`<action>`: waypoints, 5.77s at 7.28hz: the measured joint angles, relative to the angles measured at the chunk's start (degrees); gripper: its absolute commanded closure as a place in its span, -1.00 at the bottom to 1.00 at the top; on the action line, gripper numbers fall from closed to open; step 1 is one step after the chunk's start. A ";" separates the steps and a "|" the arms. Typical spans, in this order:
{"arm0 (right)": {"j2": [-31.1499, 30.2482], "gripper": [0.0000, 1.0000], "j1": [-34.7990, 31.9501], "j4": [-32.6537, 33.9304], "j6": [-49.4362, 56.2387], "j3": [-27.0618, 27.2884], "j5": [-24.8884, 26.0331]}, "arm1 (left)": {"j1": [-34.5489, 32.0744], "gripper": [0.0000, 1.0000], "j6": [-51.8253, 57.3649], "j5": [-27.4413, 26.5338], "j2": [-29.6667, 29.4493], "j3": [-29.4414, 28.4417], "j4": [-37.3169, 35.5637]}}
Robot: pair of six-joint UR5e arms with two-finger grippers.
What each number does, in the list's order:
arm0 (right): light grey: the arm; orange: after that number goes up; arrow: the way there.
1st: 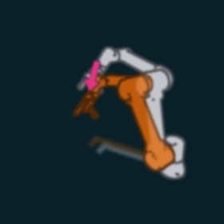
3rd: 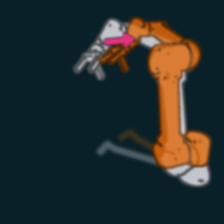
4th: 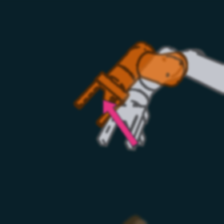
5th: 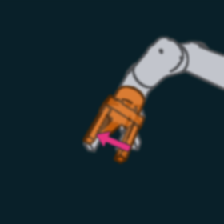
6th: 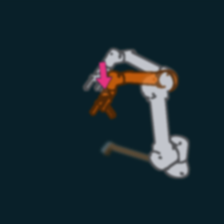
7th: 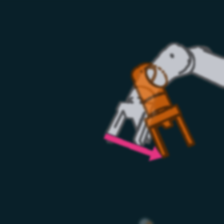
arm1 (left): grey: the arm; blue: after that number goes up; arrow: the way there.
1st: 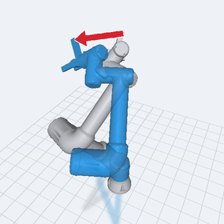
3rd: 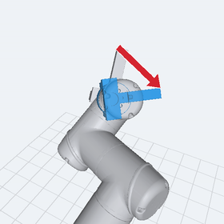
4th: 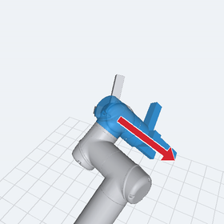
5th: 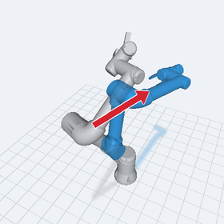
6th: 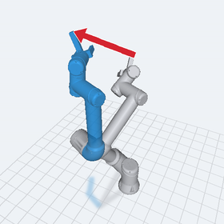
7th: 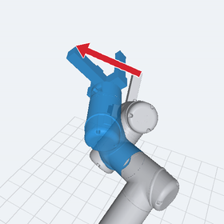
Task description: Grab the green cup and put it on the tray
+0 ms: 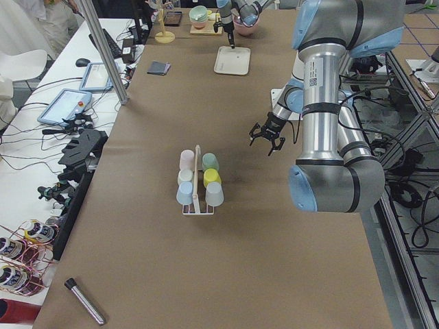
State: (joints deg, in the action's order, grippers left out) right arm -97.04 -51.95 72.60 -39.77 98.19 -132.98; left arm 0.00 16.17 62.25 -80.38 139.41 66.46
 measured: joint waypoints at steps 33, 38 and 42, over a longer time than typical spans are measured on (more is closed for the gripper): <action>5.04 1.00 -7.94 -4.14 0.06 2.65 -21.39 | 0.42 -0.96 -2.45 -39.70 -0.91 -20.12 -21.46; 19.70 1.00 3.08 -4.14 -12.07 -0.78 -12.58 | -2.51 -0.96 -2.20 -41.39 -3.03 -24.77 -17.34; 30.33 1.00 7.48 -4.30 -14.98 -8.05 -10.70 | -3.46 -0.96 -2.02 -41.01 -3.25 -25.83 -15.83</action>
State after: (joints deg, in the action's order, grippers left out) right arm -66.71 -44.47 68.29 -54.75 90.15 -143.68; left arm -3.46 14.15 21.24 -83.63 113.58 50.63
